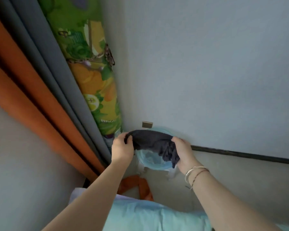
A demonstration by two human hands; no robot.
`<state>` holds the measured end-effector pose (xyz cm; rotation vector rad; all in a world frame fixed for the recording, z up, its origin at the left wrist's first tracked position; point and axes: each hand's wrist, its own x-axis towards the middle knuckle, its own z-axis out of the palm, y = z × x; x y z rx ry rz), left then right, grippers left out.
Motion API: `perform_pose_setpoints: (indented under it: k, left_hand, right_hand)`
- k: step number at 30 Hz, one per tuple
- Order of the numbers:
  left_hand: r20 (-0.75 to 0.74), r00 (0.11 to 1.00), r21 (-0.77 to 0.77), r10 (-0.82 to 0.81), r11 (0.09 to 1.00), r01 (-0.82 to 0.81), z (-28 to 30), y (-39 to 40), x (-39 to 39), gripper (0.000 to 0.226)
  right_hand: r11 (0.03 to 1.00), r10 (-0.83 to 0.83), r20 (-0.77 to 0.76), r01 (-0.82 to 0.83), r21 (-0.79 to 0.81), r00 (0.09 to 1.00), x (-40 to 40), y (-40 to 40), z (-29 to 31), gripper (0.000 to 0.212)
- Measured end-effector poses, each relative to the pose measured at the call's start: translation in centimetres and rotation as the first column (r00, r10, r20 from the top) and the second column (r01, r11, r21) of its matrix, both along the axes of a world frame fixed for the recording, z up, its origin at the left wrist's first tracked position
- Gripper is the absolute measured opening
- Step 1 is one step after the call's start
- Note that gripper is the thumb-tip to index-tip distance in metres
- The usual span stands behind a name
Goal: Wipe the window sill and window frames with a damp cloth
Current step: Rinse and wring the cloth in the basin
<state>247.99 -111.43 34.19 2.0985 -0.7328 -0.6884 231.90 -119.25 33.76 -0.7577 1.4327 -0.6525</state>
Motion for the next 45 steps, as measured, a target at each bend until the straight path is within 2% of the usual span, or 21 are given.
perform_pose_setpoints:
  k: [2, 4, 6, 8, 9, 11, 13, 14, 17, 20, 23, 25, 27, 30, 32, 33, 35, 37, 40, 43, 45]
  left_hand:
    - [-0.021, 0.999, 0.093, 0.050, 0.994, -0.048, -2.3, -2.4, -0.8, 0.039]
    - [-0.130, 0.991, 0.088, 0.019, 0.996, -0.008, -3.8, -4.2, -1.6, 0.046]
    - [-0.302, 0.943, -0.081, -0.137, 0.990, 0.118, -5.6, -5.5, -2.2, 0.035]
    - [-0.343, 0.894, -0.227, -0.287, 0.949, 0.218, -7.4, -6.4, -1.9, 0.027]
    - [-0.346, 0.890, -0.268, -0.297, 0.940, 0.209, -8.1, -6.8, -1.9, 0.027]
    - [-0.349, 0.902, -0.298, -0.254, 0.943, 0.150, -10.5, -8.3, -1.2, 0.026]
    - [-0.411, 0.886, -0.316, -0.215, 0.945, 0.083, -12.8, -9.7, -0.4, 0.023]
    - [-0.450, 0.869, -0.307, -0.205, 0.949, 0.065, -14.0, -10.7, 0.1, 0.023]
    - [-0.555, 0.814, -0.251, -0.171, 0.967, 0.032, -17.8, -13.2, 1.2, 0.022]
    - [-0.588, 0.784, -0.220, -0.199, 0.972, 0.081, -20.7, -14.3, 1.1, 0.021]
    - [-0.485, 0.838, -0.219, -0.249, 0.963, 0.159, -23.2, -15.0, 1.0, 0.026]
    - [-0.420, 0.881, -0.195, -0.220, 0.969, 0.148, -24.6, -15.5, 1.1, 0.026]
    - [-0.399, 0.897, -0.148, -0.192, 0.979, 0.143, -26.3, -16.0, 1.1, 0.025]
    - [-0.374, 0.914, -0.088, -0.159, 0.987, 0.135, -29.0, -17.5, 1.3, 0.024]
    - [-0.351, 0.927, -0.069, -0.129, 0.991, 0.112, -30.5, -18.3, 1.3, 0.024]
    - [-0.356, 0.929, -0.061, -0.098, 0.995, 0.081, -31.1, -18.7, 1.2, 0.024]
    - [-0.378, 0.925, -0.042, -0.045, 0.999, 0.032, -32.9, -19.4, 1.1, 0.023]
    - [-0.468, 0.884, -0.008, 0.010, 1.000, -0.016, -34.9, -20.0, 0.8, 0.023]
    - [-0.534, 0.845, 0.025, 0.001, 1.000, 0.015, -37.5, -20.8, 1.0, 0.022]
    - [-0.352, 0.928, 0.108, -0.122, 0.980, 0.169, -41.4, -21.6, 1.7, 0.033]
    - [-0.206, 0.967, 0.166, -0.150, 0.969, 0.185, -44.2, -22.0, 2.5, 0.038]
  right_hand:
    - [0.996, 0.000, 0.138, -0.012, 0.086, 0.990, 0.2, -2.2, -1.2, 0.018]
    - [0.986, 0.035, 0.227, -0.070, 0.148, 0.973, 0.5, -4.1, -2.6, 0.026]
    - [0.970, 0.117, 0.284, -0.171, 0.175, 0.952, 1.1, -5.4, -4.3, 0.032]
    - [0.954, 0.136, 0.355, -0.219, 0.204, 0.925, 1.8, -6.6, -6.0, 0.038]
    - [0.954, 0.118, 0.398, -0.216, 0.210, 0.910, 1.9, -7.2, -6.6, 0.041]
    - [0.956, 0.061, 0.520, -0.199, 0.214, 0.852, 2.5, -8.6, -8.9, 0.030]
    - [0.970, 0.029, 0.557, -0.158, 0.186, 0.830, 2.7, -9.8, -10.9, 0.016]
    - [0.978, 0.022, 0.554, -0.133, 0.160, 0.832, 2.8, -10.3, -12.2, 0.016]
    - [0.997, 0.073, 0.461, -0.078, -0.007, 0.884, 3.6, -10.7, -16.0, 0.022]
    - [0.988, 0.139, 0.236, -0.117, -0.102, 0.962, 4.5, -10.1, -19.6, 0.016]
    - [0.987, 0.139, 0.134, -0.126, -0.102, 0.981, 4.5, -10.4, -23.2, 0.007]
    - [0.995, 0.069, 0.121, -0.059, -0.083, 0.990, 4.0, -11.1, -25.1, 0.009]
    - [0.995, 0.046, 0.026, -0.044, -0.089, 0.999, 3.2, -11.8, -27.3, 0.014]
    - [0.990, 0.019, -0.226, -0.050, -0.128, 0.974, 1.8, -13.5, -31.3, 0.015]
    - [0.984, 0.015, -0.412, -0.088, -0.158, 0.911, 0.8, -14.8, -33.6, 0.011]
    - [0.982, 0.008, -0.455, -0.093, -0.164, 0.890, 0.3, -15.5, -34.4, 0.012]
    - [0.977, 0.007, -0.454, -0.103, -0.187, 0.891, 0.2, -16.4, -35.3, 0.015]
    - [0.971, 0.005, -0.445, -0.111, -0.213, 0.896, 0.2, -17.0, -36.7, 0.016]
    - [0.970, -0.013, -0.431, -0.093, -0.224, 0.902, 0.5, -17.4, -39.5, 0.013]
    - [0.967, 0.004, -0.480, -0.126, -0.223, 0.877, 1.4, -18.3, -43.3, 0.010]
    - [0.945, -0.077, -0.514, -0.102, -0.311, 0.854, 1.8, -19.2, -45.5, 0.011]
